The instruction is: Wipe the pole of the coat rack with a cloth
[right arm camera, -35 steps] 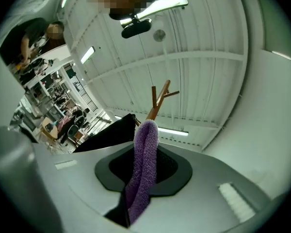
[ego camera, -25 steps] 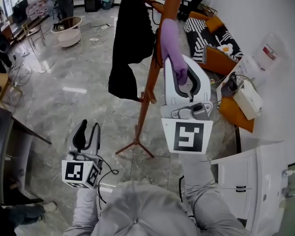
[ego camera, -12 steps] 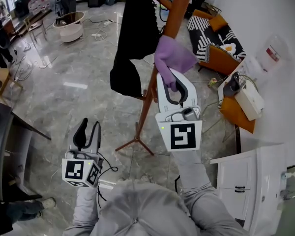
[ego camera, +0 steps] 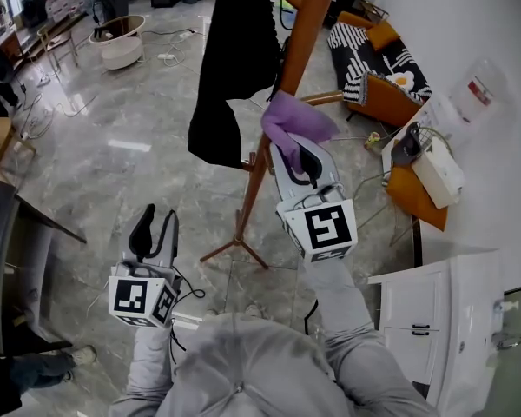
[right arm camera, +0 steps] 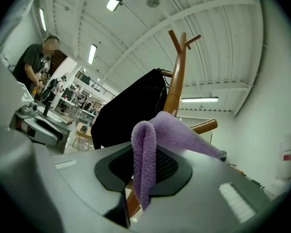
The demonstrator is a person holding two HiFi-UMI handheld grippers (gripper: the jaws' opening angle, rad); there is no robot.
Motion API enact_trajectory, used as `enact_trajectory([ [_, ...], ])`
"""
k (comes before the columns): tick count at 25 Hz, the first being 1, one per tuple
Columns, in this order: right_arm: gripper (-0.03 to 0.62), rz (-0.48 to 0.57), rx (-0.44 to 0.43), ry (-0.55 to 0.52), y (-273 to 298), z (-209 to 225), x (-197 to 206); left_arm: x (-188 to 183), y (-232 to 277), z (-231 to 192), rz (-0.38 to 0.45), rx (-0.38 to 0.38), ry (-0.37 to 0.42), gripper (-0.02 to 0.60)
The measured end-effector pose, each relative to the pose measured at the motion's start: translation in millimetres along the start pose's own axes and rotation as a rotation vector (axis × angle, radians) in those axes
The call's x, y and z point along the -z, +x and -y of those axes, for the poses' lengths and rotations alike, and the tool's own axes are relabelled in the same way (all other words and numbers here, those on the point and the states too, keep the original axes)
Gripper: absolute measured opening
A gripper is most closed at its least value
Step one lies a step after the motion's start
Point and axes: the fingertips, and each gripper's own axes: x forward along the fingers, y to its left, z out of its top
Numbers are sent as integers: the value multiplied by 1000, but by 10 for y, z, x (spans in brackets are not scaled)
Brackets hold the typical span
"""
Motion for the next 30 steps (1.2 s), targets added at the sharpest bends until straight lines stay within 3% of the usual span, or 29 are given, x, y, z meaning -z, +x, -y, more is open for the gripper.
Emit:
enact_trajectory([
  [5,54,-74,-132,141,-21,36,78,17,0,26,-3,2,-2,169],
  [11,54,-180,-250,197,-11,34,294,48,3,44,-5,7,-7,169],
  [21,55,-179,-267,409,-40,68,685,65,17,67,-13,9,-4,169],
  [30,54,-217,-228,495,-98,80,1047,69,12,71,-19,6,-2,169],
])
